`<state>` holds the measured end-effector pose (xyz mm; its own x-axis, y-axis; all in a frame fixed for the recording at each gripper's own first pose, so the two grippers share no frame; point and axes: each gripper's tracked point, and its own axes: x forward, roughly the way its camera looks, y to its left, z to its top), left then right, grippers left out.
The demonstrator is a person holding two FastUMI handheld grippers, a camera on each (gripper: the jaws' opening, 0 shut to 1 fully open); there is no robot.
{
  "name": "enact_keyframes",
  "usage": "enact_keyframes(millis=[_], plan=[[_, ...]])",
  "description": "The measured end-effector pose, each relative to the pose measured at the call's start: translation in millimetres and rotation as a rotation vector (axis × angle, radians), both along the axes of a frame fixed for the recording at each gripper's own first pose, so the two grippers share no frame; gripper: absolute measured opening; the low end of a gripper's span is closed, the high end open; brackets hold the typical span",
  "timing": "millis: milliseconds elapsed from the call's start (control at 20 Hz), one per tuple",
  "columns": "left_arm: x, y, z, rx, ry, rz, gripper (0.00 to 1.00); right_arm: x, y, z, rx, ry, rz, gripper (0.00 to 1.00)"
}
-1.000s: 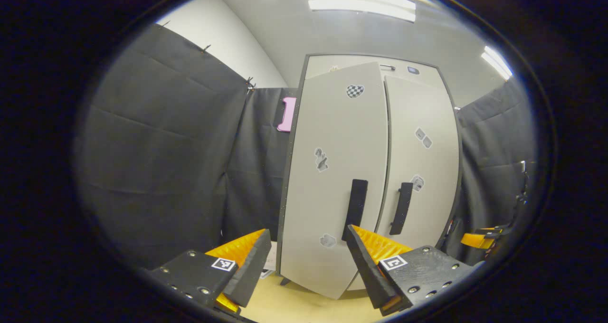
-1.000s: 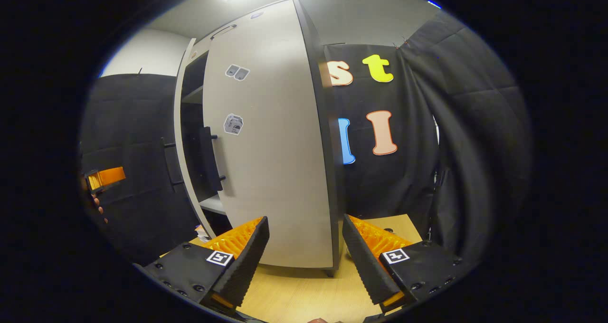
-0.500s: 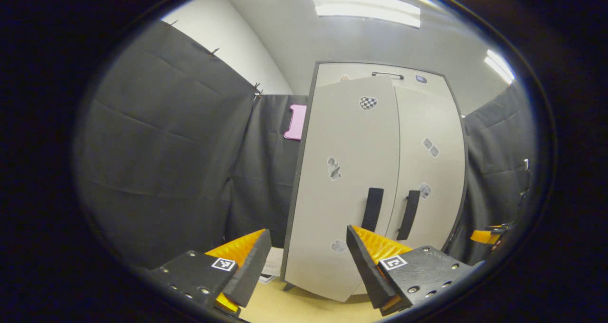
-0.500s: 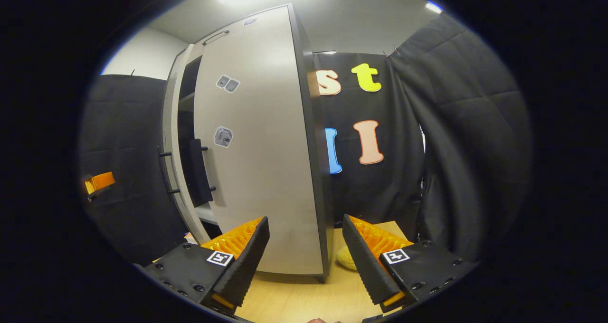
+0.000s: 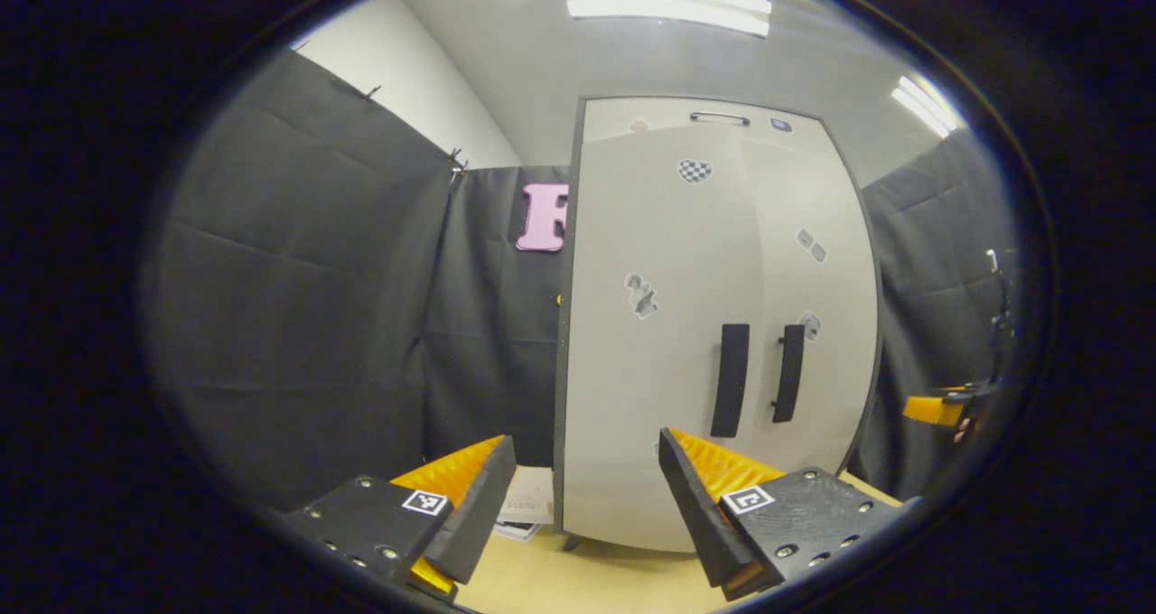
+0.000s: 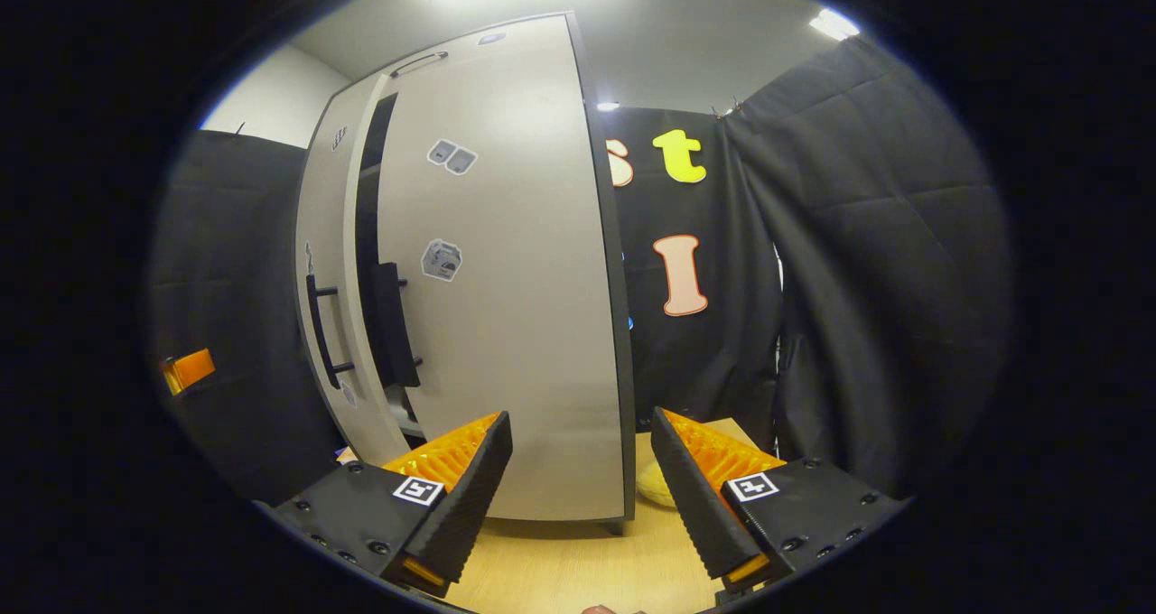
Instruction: Grab one shoe with the right hand and put it into the shoe cabinet, grab the other shoe with the left hand and put it into the shoe cabinet; then close the right door with the right hand and the left door with the left hand.
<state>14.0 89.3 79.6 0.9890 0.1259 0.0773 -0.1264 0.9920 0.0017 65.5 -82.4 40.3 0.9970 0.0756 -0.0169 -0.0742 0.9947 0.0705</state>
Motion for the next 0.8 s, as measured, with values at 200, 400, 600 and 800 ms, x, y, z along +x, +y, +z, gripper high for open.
enact_keyframes(millis=[200,400,600,800], plan=[[13,-4,-22,-0.019,0.013,-0.080,0.93,-15,11,-12,0.000,-0.004,-0.050,0.98],[14,-5,-36,-0.014,0.025,-0.141,0.93,-31,17,-19,-0.001,-0.010,-0.097,0.98],[20,-7,-33,-0.076,0.006,-0.197,0.93,-37,20,-27,0.007,0.012,-0.118,0.97],[24,-4,-27,-0.036,-0.022,-0.198,0.99,-40,17,-21,-0.002,0.004,-0.146,0.91]])
